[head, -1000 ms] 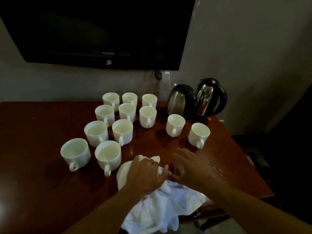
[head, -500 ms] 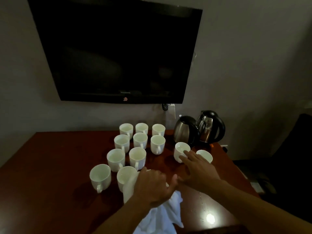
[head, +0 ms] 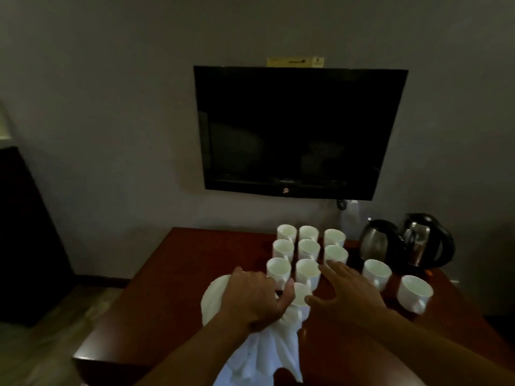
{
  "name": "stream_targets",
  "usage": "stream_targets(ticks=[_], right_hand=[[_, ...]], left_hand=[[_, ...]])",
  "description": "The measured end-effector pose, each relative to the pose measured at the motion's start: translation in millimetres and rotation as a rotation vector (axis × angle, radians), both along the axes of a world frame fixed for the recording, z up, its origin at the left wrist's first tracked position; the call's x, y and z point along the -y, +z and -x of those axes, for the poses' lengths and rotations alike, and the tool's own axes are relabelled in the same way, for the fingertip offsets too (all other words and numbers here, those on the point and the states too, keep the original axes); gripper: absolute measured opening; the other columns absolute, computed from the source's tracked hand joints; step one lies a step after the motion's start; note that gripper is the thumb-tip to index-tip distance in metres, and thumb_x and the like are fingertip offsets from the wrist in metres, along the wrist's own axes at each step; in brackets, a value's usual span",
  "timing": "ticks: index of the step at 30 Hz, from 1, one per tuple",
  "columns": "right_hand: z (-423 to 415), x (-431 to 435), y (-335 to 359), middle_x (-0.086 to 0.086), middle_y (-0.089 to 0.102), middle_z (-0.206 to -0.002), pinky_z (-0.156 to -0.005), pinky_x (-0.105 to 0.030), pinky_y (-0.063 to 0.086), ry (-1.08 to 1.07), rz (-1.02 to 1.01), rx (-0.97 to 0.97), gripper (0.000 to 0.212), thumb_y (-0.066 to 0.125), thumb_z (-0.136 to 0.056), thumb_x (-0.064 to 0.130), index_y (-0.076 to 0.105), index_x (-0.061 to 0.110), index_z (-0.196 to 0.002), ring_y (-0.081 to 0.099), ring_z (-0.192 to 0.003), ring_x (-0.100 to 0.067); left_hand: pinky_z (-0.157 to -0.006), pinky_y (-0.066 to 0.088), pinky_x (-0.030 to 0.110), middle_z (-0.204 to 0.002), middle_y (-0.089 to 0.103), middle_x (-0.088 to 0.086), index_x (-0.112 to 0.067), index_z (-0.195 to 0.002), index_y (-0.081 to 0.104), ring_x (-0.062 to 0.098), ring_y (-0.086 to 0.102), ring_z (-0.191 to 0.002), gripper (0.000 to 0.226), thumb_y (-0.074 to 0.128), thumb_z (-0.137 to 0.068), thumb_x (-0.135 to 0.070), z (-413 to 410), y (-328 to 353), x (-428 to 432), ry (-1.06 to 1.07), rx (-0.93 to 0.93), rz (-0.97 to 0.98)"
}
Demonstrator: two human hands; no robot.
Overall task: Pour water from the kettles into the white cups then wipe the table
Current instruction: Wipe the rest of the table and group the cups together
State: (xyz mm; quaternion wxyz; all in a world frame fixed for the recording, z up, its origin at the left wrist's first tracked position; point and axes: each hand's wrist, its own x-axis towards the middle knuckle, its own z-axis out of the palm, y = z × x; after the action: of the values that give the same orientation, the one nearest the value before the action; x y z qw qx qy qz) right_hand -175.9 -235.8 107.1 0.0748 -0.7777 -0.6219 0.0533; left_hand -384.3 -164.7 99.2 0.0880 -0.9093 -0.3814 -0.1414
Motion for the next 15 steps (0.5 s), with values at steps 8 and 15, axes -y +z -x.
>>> stream_targets(ticks=[8,15], right_hand=[[76.2,-86.4,-4.9,0.005,0.02,-0.167,-0.117,-0.041,0.035,0.106,-0.021,-0.067,0.1,0.041,-0.078,0.089,0.023,0.032,-0.159,0.027,-0.151,-0.018],[125.3,-180.6,-27.8,0.003,0.01,-0.169,-0.124,-0.04,0.015,0.19,0.044,-0.086,0.099,0.042,-0.083,0.085,0.015,0.03,-0.161,0.009,-0.156,-0.018]], left_hand=[[-0.08,0.039,0.035,-0.053,0.045,-0.005,-0.022,-0.058,0.046,0.009,0.042,-0.051,0.074,-0.004,-0.088,-0.068,98.2,22.3,-67.1,0.213,-0.029,-0.029],[-0.067,0.033,0.031,-0.052,0.046,-0.004,-0.022,-0.061,0.051,0.006,0.039,-0.047,0.082,-0.013,-0.078,-0.071,132.8,-4.5,-146.6,0.28,0.012,0.066]])
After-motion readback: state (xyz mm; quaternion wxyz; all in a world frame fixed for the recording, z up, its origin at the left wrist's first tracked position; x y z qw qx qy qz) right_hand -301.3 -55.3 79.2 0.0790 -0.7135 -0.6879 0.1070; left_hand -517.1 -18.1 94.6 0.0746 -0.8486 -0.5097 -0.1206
